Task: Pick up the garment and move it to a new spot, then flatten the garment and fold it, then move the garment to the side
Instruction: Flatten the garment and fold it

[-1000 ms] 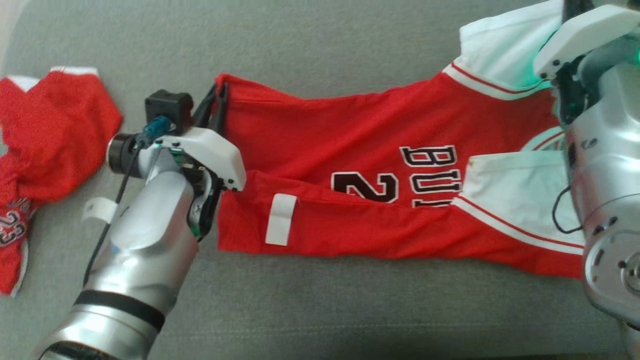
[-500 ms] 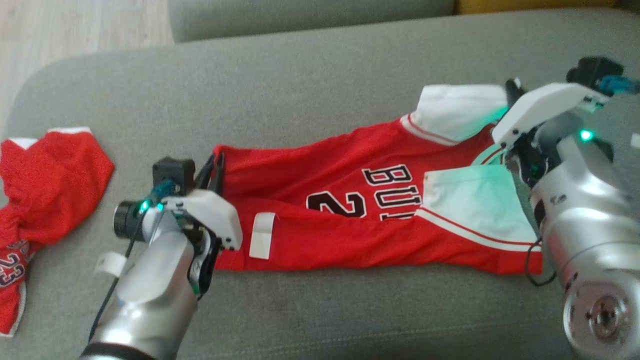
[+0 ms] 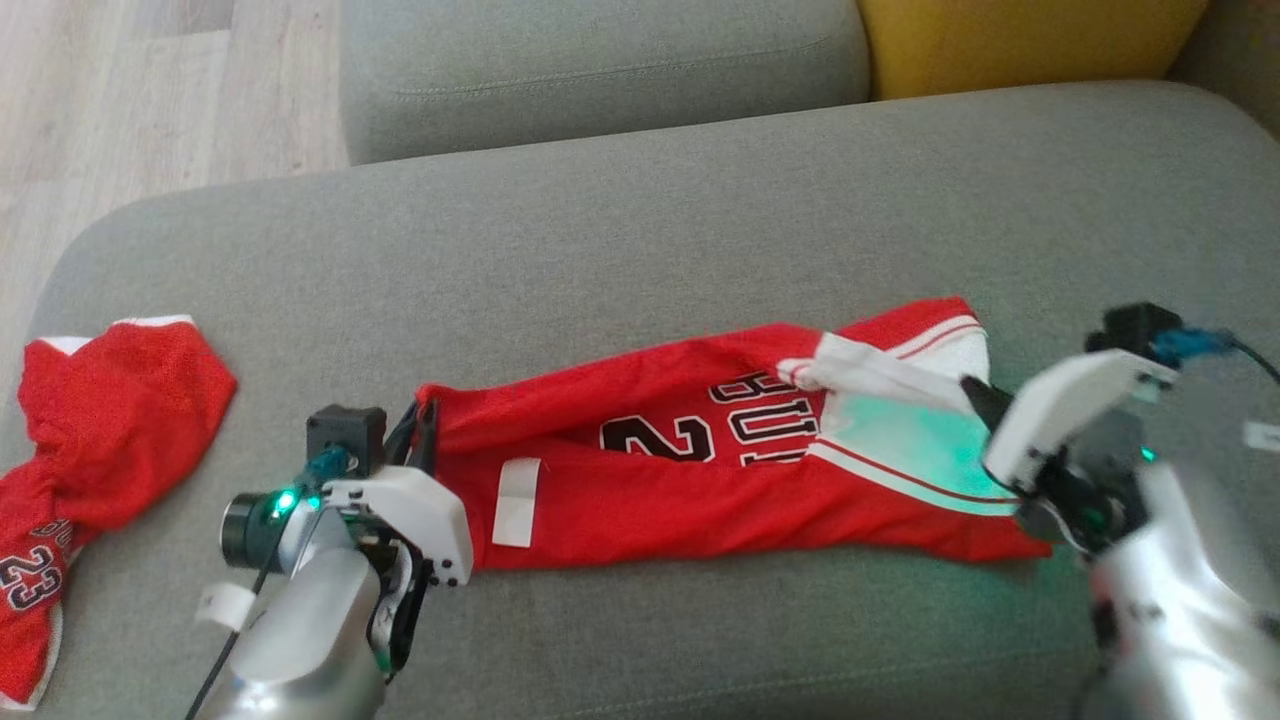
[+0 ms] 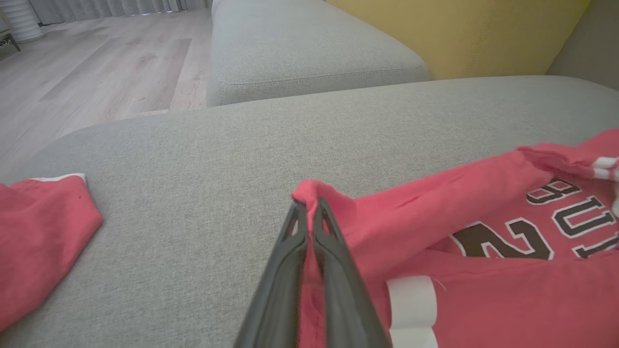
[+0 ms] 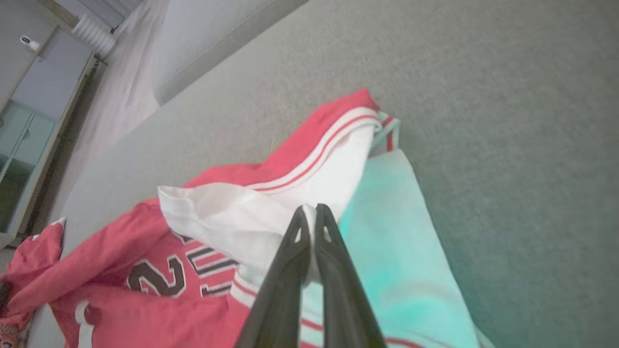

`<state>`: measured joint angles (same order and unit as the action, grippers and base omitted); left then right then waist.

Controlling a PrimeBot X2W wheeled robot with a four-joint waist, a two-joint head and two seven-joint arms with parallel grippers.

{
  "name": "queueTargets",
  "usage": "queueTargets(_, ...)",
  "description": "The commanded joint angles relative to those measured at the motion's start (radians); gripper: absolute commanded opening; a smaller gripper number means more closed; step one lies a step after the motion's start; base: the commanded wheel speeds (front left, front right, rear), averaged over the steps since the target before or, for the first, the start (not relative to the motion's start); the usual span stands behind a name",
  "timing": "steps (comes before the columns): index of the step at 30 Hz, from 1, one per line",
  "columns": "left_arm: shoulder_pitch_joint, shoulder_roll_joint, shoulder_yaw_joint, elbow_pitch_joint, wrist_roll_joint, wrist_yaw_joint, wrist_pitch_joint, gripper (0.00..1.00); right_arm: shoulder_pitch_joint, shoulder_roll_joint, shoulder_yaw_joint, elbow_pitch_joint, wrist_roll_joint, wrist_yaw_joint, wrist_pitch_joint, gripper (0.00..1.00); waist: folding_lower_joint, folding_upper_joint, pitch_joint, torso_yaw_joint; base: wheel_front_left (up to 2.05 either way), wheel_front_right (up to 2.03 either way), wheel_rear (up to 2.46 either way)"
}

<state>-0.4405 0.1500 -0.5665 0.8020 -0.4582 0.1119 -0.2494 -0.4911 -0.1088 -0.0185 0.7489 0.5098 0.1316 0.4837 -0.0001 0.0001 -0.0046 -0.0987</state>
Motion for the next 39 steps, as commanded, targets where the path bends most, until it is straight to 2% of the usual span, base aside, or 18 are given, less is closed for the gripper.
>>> queueTargets(1,-0.036,0.031,0.035,-0.032,0.006,0.006,-0.012,0.0,0.007,-0.024,0.014,-0.124,0.019,-0.001,0.05,0.0,0.0001,-0.0001,0.0,-0.002,0.0,0.0,0.0)
queueTargets(4,-0.03,0.034,0.034,-0.036,0.006,0.008,-0.012,0.0,0.13,-0.04,-0.025,-0.346,0.038,-0.001,0.19,0.0,0.0001,-0.0001,0.001,-0.007,0.0,0.0,0.0)
queueTargets(9,-0.028,0.037,0.032,-0.043,0.009,0.007,-0.012,0.0,0.275,-0.006,-0.111,-0.654,0.019,-0.001,0.406,0.0,0.0001,-0.0001,0.009,-0.006,0.0,0.0,0.0)
queueTargets(10,-0.028,0.037,0.032,-0.043,0.009,0.007,-0.012,0.0,0.275,-0.006,-0.111,-0.654,0.019,-0.001,0.406,0.0,0.0001,-0.0001,0.009,-0.006,0.0,0.0,0.0)
queueTargets(16,-0.028,0.037,0.029,-0.046,0.012,0.003,-0.012,0.0,0.365,0.04,-0.171,-0.865,-0.008,-0.001,0.569,0.0,0.0001,-0.0001,0.017,0.006,0.0,0.0,0.0)
queueTargets(22,-0.019,0.036,0.016,-0.037,0.016,-0.007,-0.012,0.0,0.407,0.052,-0.178,-0.924,-0.054,-0.001,0.583,0.0,0.0001,-0.0001,0.018,0.016,0.0,0.0,0.0)
queueTargets(34,0.003,0.049,-0.014,-0.009,0.014,-0.019,0.003,0.0,0.471,0.023,-0.163,-0.879,-0.109,-0.001,0.53,0.0,0.0001,-0.0001,0.015,0.031,0.0,0.0,0.0)
queueTargets(35,0.004,0.048,-0.015,-0.005,0.014,-0.018,0.003,0.22,0.471,0.018,-0.159,-0.879,-0.119,-0.001,0.52,1.0,0.0001,-0.0001,0.015,0.029,0.0,0.0,0.0)
queueTargets(36,0.004,0.047,-0.015,-0.002,0.013,-0.016,0.003,0.7,0.47,0.017,-0.159,-0.878,-0.128,-0.001,0.506,1.0,0.0001,-0.0001,0.014,0.028,0.0,0.0,0.0)
queueTargets(37,0.005,0.046,-0.016,0.0,0.013,-0.014,0.002,1.0,0.469,0.014,-0.154,-0.878,-0.136,-0.001,0.492,1.0,0.0001,-0.0001,0.014,0.027,0.0,0.0,0.0)
queueTargets(39,0.006,0.044,-0.017,0.002,0.01,-0.012,0.002,1.0,0.464,0.011,-0.154,-0.876,-0.149,-0.001,0.452,1.0,0.0001,-0.0001,0.013,0.025,0.0,0.0,0.0)
